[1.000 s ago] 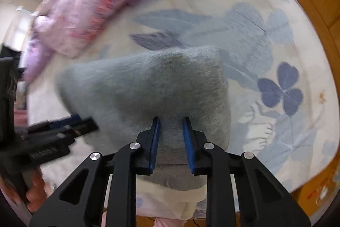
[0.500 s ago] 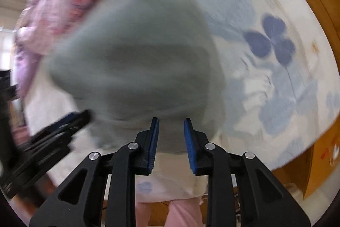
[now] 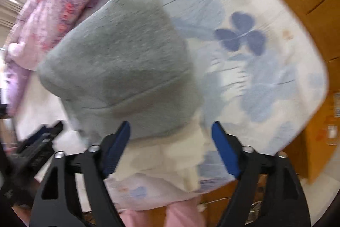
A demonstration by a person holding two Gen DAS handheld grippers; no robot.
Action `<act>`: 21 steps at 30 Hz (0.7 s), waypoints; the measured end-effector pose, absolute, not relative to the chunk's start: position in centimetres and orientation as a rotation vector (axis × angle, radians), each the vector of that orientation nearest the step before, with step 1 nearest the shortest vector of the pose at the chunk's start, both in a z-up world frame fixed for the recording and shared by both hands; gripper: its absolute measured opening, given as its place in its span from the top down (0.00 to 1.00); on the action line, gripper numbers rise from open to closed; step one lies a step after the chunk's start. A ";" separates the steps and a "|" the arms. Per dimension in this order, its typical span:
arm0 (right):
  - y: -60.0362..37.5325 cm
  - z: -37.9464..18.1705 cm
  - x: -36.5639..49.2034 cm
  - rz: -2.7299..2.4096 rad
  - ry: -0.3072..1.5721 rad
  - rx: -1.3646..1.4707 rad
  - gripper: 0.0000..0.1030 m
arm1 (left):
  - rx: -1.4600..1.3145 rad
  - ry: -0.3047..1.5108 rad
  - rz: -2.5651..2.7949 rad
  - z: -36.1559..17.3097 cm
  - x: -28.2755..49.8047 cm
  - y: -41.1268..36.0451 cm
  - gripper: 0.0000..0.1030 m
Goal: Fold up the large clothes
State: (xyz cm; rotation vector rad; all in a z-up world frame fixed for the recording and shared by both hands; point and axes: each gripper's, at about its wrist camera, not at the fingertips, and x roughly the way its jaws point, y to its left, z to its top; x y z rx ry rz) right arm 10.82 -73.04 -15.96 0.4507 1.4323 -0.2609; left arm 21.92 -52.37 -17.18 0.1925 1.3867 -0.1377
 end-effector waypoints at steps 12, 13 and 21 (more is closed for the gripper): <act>-65.5 -3.9 4.9 -0.192 1.225 0.578 0.21 | 0.145 1.217 -0.143 -6.3 14.7 -44.2 0.31; -64.2 -2.6 4.3 -0.202 1.206 0.550 0.21 | 0.137 1.202 -0.156 -5.1 13.7 -42.9 0.28; -52.3 5.8 -2.8 -0.297 1.015 0.416 0.21 | 0.110 1.089 -0.234 3.4 6.1 -32.9 0.26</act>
